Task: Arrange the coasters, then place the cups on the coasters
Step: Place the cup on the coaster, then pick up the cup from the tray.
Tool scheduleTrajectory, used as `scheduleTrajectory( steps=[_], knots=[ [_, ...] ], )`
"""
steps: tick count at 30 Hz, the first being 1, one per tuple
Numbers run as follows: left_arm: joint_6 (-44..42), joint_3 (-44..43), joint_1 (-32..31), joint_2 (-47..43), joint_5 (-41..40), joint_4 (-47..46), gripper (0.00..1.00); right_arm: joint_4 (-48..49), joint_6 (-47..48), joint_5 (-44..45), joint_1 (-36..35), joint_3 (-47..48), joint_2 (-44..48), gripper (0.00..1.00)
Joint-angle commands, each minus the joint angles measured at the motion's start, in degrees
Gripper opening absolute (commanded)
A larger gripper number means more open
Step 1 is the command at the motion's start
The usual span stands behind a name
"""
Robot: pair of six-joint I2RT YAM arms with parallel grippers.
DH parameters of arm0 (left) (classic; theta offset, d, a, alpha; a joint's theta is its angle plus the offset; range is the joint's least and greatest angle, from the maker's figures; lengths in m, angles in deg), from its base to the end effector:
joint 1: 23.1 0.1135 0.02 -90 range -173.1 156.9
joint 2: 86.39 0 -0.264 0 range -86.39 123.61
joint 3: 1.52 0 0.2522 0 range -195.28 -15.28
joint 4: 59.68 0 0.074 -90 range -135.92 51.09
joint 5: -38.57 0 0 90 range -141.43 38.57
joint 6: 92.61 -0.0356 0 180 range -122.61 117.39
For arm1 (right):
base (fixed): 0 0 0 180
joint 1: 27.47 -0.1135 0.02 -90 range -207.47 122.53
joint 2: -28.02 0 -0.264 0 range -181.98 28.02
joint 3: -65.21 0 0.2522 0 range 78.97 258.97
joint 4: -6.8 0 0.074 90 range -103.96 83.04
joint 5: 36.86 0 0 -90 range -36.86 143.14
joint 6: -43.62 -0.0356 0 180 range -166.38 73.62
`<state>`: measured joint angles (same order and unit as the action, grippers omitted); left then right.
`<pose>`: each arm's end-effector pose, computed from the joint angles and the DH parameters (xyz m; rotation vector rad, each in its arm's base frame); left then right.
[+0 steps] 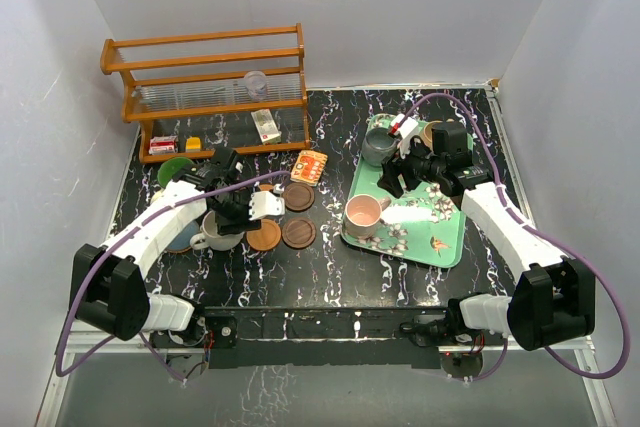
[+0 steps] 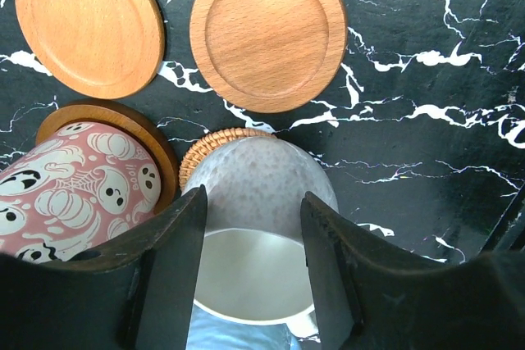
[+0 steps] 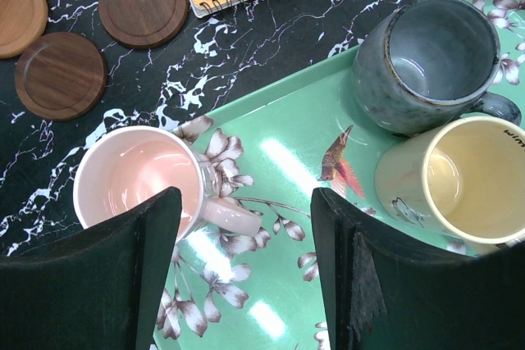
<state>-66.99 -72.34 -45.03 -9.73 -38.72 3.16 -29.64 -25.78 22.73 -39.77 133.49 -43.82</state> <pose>0.2285 -0.1005 0.2434 1.8982 1.9414 -0.0968 0.2596 0.0750 0.2814 -0.8856 2.0201 0.5193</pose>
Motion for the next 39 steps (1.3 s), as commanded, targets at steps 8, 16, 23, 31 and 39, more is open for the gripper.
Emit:
scheduleTrajectory(
  steps=[8,16,23,31,39],
  knots=[
    [0.71,0.59,-0.04,-1.55,-4.62,1.14,0.45,1.34,-0.3,-1.25,0.33,0.04,1.13,0.63],
    [1.21,-0.67,-0.04,-2.47,-2.96,1.96,0.46,1.18,-0.31,-1.4,0.41,0.03,0.99,0.64],
    [8.16,-4.07,-0.03,-4.01,6.48,0.44,0.57,0.8,-0.06,-0.46,0.55,0.41,1.25,0.64],
    [23.07,-6.31,-0.04,-5.63,7.57,-12.02,0.66,-5.35,4.47,2.26,0.41,4.67,-0.38,0.66],
    [32.25,-8.02,-0.04,-4.41,6.08,-15.7,0.74,-18.15,15.81,3.54,-4.1,14.67,-7.67,0.68]
  ],
)
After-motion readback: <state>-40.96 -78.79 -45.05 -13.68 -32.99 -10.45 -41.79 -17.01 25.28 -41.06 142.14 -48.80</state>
